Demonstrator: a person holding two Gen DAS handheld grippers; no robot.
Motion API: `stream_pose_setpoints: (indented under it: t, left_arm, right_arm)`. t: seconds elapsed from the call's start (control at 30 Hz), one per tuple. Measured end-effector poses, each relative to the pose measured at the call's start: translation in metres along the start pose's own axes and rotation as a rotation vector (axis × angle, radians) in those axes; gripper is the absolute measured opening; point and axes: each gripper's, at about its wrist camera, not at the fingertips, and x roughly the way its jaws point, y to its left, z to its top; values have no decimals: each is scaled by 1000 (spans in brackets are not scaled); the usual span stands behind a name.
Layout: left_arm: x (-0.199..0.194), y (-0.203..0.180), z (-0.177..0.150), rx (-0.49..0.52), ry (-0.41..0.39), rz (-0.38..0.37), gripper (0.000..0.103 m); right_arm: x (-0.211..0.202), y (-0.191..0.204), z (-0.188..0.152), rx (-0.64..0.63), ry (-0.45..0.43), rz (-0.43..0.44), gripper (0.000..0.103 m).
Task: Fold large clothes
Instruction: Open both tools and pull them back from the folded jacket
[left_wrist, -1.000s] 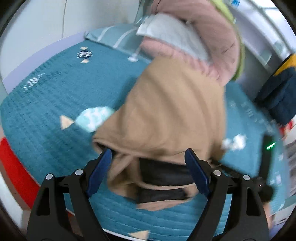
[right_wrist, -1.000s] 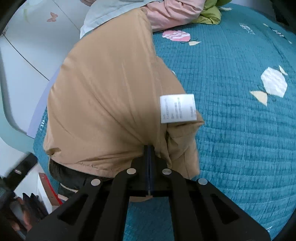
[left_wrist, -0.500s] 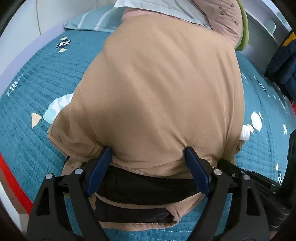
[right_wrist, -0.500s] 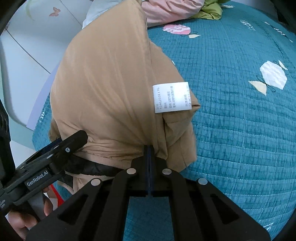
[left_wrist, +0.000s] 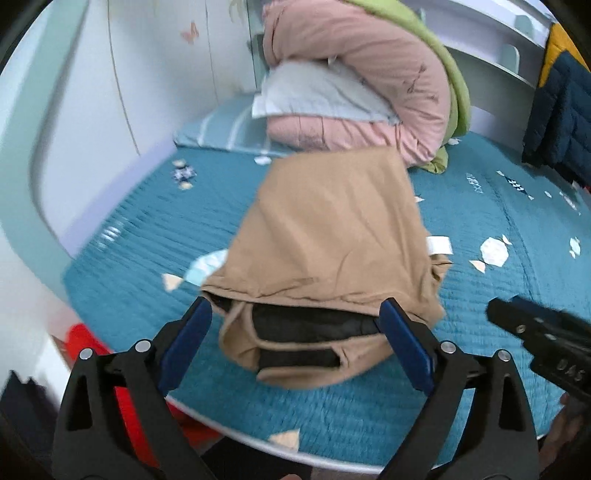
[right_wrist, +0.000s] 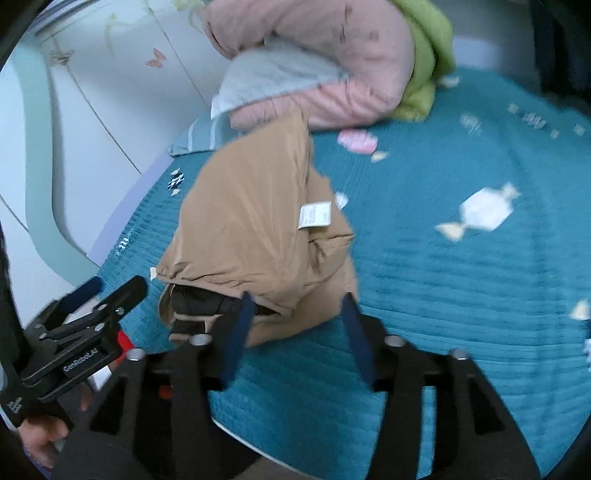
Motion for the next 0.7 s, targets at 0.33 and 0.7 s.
stream_pose_setpoints:
  t: [0.33, 0.7]
  left_arm:
    - [-114, -28, -1, -25, -74, -77, 98]
    - [-222, -65, -9, 28, -219, -88, 98]
  right_arm:
    - [-120, 3, -22, -83, -154, -154, 95]
    - [-222, 10, -43, -79, -297, -183, 95]
